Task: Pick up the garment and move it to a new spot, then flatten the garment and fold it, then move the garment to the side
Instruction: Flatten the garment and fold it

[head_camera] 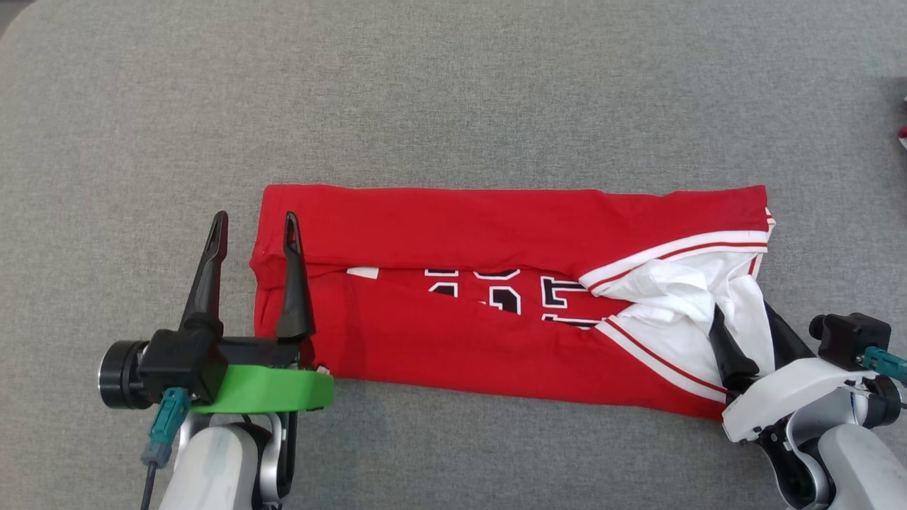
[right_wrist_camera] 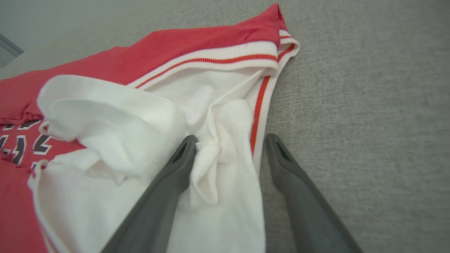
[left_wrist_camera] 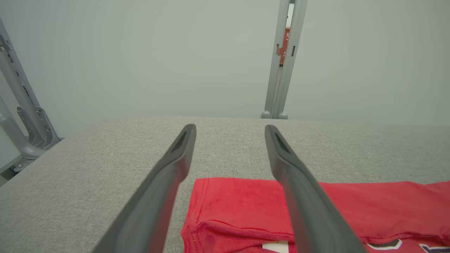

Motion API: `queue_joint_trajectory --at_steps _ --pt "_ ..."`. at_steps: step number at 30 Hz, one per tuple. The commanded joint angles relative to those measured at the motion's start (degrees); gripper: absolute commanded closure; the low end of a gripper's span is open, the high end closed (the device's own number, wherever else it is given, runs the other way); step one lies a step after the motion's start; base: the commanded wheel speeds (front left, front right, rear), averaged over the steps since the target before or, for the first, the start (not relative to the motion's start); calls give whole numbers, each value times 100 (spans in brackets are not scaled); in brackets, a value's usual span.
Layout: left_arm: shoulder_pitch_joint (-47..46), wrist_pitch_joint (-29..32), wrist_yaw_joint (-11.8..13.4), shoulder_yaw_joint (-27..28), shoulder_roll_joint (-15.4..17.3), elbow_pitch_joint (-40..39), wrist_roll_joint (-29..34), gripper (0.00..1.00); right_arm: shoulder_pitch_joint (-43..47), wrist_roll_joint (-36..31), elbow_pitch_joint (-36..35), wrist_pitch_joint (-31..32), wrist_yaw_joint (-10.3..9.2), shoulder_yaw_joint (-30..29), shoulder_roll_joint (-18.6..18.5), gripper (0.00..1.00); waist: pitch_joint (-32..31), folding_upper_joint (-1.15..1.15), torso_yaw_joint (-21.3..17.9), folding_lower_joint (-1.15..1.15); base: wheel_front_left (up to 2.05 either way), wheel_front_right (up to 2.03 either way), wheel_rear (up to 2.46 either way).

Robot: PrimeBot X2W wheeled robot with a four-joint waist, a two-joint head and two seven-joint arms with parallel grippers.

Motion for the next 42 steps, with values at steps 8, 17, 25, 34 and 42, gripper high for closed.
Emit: queue_joint_trajectory --at_steps 8,17,25,34,42 --pt "39 -17 -152 176 -111 11 165 0 93 497 -95 138 -1 455 -241 100 -56 0 -59 0 0 0 0" --pt "134 -17 -259 300 -196 51 205 0 480 849 -86 -391 -7 -388 -1103 100 -274 0 -94 0 0 0 0" --pt "246 -17 -328 383 -226 28 248 0 451 745 -606 -128 -5 -729 -1543 100 -444 0 -171 0 0 0 0" --pt "226 -17 -430 386 -232 46 299 0 -323 136 -2425 1123 -1 104 -716 100 -496 0 -249 0 0 0 0" --pt "30 -16 -501 230 -258 123 284 0 -1108 287 -1988 1528 -1 1544 407 100 -403 0 4 0 0 0 0"
